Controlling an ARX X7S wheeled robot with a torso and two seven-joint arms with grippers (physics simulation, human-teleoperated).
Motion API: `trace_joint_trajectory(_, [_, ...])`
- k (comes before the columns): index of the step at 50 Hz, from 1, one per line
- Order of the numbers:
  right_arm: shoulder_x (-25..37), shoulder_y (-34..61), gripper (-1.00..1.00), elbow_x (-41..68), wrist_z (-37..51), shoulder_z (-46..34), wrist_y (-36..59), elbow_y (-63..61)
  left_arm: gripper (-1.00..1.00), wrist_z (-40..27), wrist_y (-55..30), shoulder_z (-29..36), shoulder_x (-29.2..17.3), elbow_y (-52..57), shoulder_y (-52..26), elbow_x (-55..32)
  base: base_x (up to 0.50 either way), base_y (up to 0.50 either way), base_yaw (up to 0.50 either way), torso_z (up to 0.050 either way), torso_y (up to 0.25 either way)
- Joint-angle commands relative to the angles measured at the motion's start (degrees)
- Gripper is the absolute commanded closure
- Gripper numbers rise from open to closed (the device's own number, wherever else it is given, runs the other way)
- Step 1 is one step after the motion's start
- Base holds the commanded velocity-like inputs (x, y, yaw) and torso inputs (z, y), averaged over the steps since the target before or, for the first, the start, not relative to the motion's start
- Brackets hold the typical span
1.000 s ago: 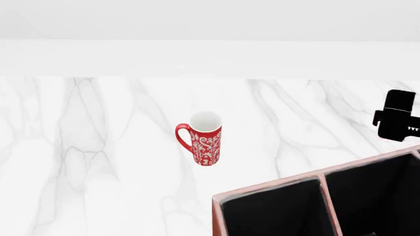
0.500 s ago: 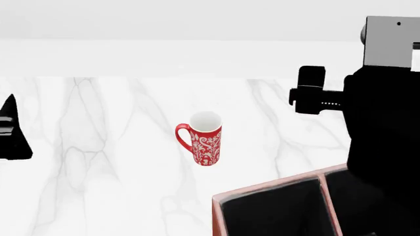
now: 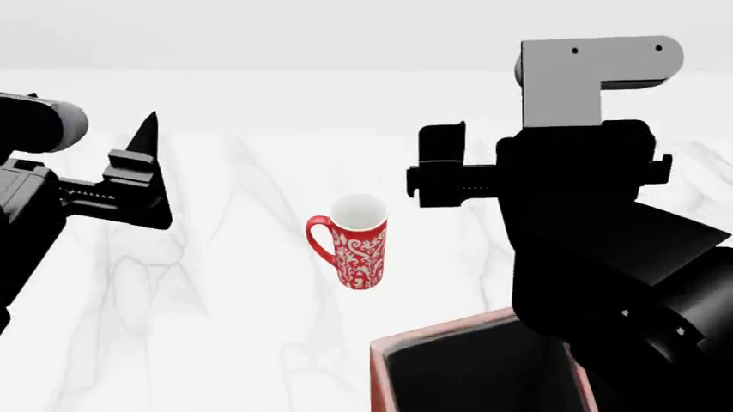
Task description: Pick up the book and place it in the right compartment of the caddy.
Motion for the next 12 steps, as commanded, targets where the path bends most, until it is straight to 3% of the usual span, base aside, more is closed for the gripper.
trace_joint_trajectory(1, [-2.04, -0.10, -1.00, -0.06, 0.21, -1.15, -0.02, -1.68, -1.00, 1.41, 0.65, 3.50, 1.85, -2.55, -3.29, 1.23, 0.00, 0.00, 0.00, 0.000, 0.000])
trace_joint_trajectory(12, [-2.70, -0.24, -1.00, -0.44, -0.47, -1.64, -0.45, -0.88, -1.00, 2.02, 1.82, 4.05, 1.87, -3.87, -3.10, 1.80, 0.00, 0.00, 0.00, 0.000, 0.000])
